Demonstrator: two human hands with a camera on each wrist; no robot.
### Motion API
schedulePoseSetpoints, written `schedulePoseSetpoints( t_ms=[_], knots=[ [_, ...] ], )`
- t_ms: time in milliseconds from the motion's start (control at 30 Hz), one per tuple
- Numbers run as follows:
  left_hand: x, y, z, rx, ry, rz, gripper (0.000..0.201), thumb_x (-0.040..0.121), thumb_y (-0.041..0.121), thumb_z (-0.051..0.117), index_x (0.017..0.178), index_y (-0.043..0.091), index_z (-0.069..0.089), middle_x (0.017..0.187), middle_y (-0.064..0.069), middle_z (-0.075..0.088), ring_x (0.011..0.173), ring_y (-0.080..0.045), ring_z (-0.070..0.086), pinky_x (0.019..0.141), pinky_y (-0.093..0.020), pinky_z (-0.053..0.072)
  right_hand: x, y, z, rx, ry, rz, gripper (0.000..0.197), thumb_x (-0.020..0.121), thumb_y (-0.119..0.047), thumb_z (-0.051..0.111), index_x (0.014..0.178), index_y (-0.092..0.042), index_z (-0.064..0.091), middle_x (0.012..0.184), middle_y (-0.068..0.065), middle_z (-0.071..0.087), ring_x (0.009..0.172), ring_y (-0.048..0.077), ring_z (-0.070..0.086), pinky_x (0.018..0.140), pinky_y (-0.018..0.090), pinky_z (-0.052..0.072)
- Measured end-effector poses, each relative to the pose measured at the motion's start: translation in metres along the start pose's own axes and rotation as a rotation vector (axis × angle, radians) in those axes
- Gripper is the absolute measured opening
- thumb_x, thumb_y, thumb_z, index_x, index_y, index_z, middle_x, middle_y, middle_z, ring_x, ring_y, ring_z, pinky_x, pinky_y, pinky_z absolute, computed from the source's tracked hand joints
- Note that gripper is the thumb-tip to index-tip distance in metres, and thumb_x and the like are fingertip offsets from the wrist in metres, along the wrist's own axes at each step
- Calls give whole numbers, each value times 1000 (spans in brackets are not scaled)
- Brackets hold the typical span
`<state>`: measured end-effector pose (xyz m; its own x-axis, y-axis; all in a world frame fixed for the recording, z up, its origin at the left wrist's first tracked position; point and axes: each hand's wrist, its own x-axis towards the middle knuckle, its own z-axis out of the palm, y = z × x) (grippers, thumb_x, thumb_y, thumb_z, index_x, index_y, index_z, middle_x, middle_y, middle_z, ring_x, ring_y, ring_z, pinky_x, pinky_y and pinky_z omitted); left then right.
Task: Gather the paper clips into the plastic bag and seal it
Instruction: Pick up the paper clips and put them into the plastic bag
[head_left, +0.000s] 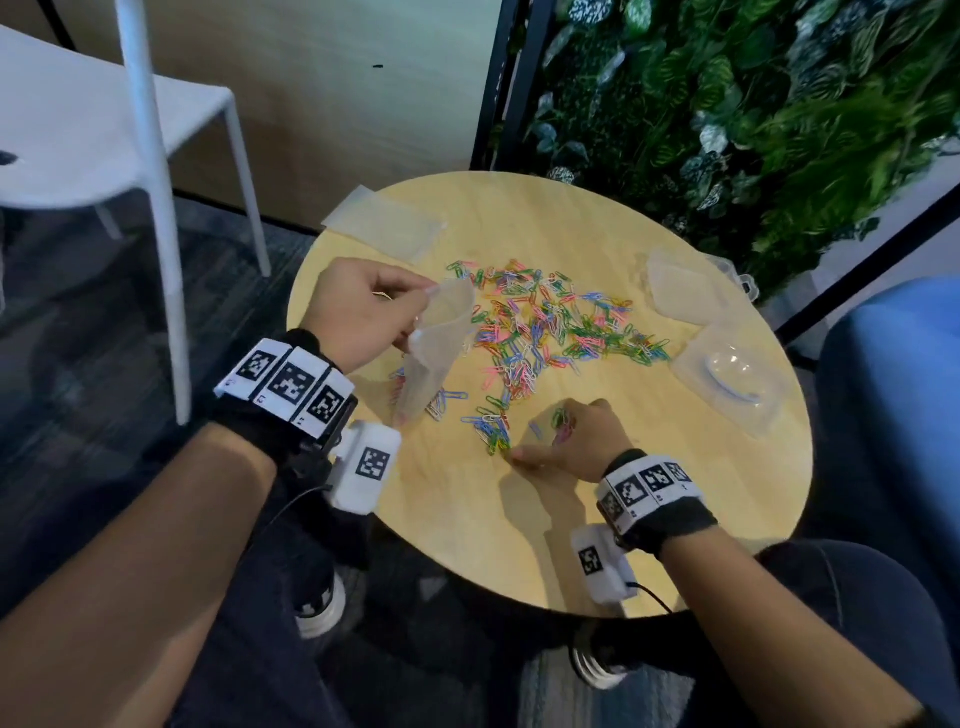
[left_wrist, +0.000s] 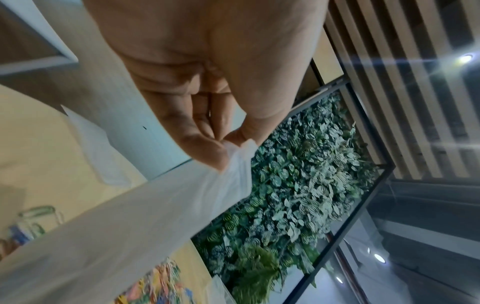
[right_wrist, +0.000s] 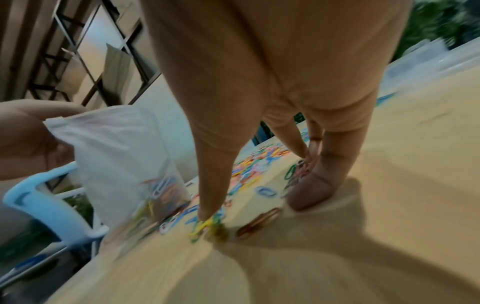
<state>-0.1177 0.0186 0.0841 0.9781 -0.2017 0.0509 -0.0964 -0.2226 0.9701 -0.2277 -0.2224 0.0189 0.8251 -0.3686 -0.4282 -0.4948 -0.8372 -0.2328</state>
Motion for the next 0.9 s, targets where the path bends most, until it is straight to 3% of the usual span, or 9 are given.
schedulePoseSetpoints(
  t_ms=[167,233,333,467,567,667,733,833,900],
  knots=[
    [3,1,-28,-23,149,54,15,88,7,65,96,12,77,72,-12,67,48,-6,57,49,-22,55,10,-43,21,-117,78,-69,104,54,-79,70,130,-12,47,124,8,37,106,30,54,91,38,51],
    [8,-1,-37,-23,222,77,17,86,9,65,92,19,78,70,-8,69,49,-8,59,52,-28,58,9,-51,27,-165,105,-112,94,63,-76,67,131,-15,47,127,9,37,106,31,54,92,38,51],
    [17,-8,-47,34,280,65,18,84,12,65,94,18,79,71,-8,72,50,-13,64,57,-32,61,7,-55,31,-112,165,-169,61,81,-55,66,130,-21,54,126,9,42,101,29,56,92,35,50],
    [22,-17,-44,141,175,-18,10,87,20,70,91,16,78,68,-4,71,54,-17,68,61,-35,63,8,-52,27,-51,227,-265,22,89,-23,64,107,-13,73,107,11,58,94,28,60,76,26,44],
    [20,-22,-24,145,82,-86,7,89,13,69,84,15,75,62,-4,67,47,-13,63,55,-30,61,12,-48,15,-81,208,-249,19,90,-14,60,100,-11,76,95,12,69,88,28,65,70,23,41],
    [21,-29,-1,104,-37,-170,7,89,8,68,92,6,74,61,-9,67,47,-15,64,52,-27,58,22,-37,-3,-52,163,-178,18,90,-17,63,100,-12,77,94,8,74,83,23,65,70,21,45],
    [22,-35,11,89,-87,-210,10,88,4,67,95,4,74,61,-10,68,49,-18,66,53,-26,57,30,-26,-15,91,101,-111,15,88,-21,69,95,-11,78,89,7,75,79,19,67,70,21,50],
    [19,-39,27,85,-144,-238,11,88,3,65,95,6,73,65,-12,70,54,-22,68,55,-29,59,35,-8,-30,756,-48,45,7,83,-9,73,84,-3,76,93,20,74,75,23,70,68,20,58],
    [18,-43,37,87,-177,-253,14,88,2,64,99,6,73,68,-13,71,58,-25,70,61,-33,61,37,-2,-39,1139,-125,84,7,86,-1,67,90,3,71,103,24,70,80,24,69,71,22,60]
  ],
)
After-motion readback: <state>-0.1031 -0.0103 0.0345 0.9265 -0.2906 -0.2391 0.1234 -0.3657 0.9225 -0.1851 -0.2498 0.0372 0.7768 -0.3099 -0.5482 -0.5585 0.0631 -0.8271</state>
